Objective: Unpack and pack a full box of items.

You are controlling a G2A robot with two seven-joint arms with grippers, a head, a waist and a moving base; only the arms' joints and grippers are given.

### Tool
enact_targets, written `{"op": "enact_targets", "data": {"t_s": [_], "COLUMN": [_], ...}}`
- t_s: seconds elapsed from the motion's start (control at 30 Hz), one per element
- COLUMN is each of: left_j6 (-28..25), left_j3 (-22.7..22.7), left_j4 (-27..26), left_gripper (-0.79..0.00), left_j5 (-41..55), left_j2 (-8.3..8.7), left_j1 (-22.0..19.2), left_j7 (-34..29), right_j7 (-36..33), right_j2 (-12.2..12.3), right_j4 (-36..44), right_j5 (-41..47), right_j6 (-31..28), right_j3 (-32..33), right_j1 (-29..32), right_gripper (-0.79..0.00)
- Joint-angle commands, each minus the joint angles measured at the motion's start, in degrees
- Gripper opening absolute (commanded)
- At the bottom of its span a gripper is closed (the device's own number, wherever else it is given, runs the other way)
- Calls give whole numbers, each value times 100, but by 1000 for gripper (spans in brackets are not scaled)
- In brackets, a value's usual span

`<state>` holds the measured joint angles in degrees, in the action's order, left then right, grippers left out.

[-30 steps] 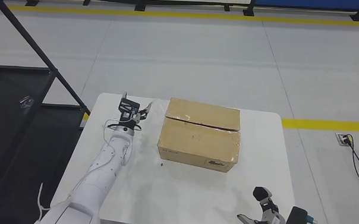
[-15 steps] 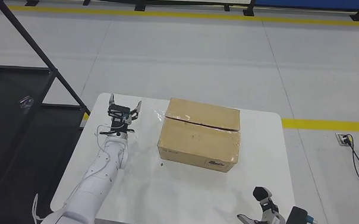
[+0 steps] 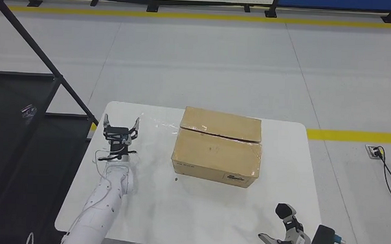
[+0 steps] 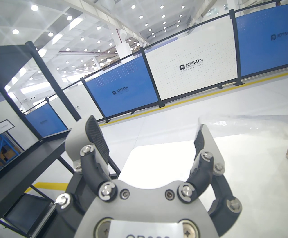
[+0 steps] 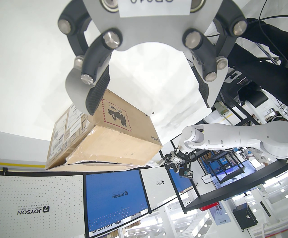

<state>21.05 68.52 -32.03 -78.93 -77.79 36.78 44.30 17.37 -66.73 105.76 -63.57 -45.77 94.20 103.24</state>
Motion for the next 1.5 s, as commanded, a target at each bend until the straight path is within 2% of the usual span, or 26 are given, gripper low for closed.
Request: {"op": "enact_targets", "data": {"t_s": [0.0,0.57,0.63,0.83,1.03,1.1,1.27,1.33,1.47], "left_j6": [25,648,789,770,691,394,-1277,-1950,-3050], "left_j3": [97,1017,1060,1257,1413,1433,1283,1226,1025], "left_j4": [-174,-1798,-1959,-2302,-2545,-2694,-2930,-2936,-2479], "left_gripper": [0,0,0,0,0,0,0,0,0], "left_j5": [19,50,-48,-9,108,161,-551,-887,-1265], "left_j2": [40,310,321,347,348,352,469,524,564], "left_j1": [157,1696,1831,2146,2376,2467,2520,2372,1737], "left_j7": [-61,-889,-1064,-1406,-1386,-1239,-1188,-1273,-1431], "right_j7": [0,0,0,0,0,0,0,0,0], "right_j2": [0,0,0,0,0,0,0,0,0], "right_j4": [0,0,0,0,0,0,0,0,0], "right_j5": [0,0,0,0,0,0,0,0,0], "right_j6": [0,0,0,0,0,0,0,0,0], "right_j3": [0,0,0,0,0,0,0,0,0], "right_j1": [0,0,0,0,0,0,0,0,0], "right_gripper": [0,0,0,0,0,0,0,0,0]}}
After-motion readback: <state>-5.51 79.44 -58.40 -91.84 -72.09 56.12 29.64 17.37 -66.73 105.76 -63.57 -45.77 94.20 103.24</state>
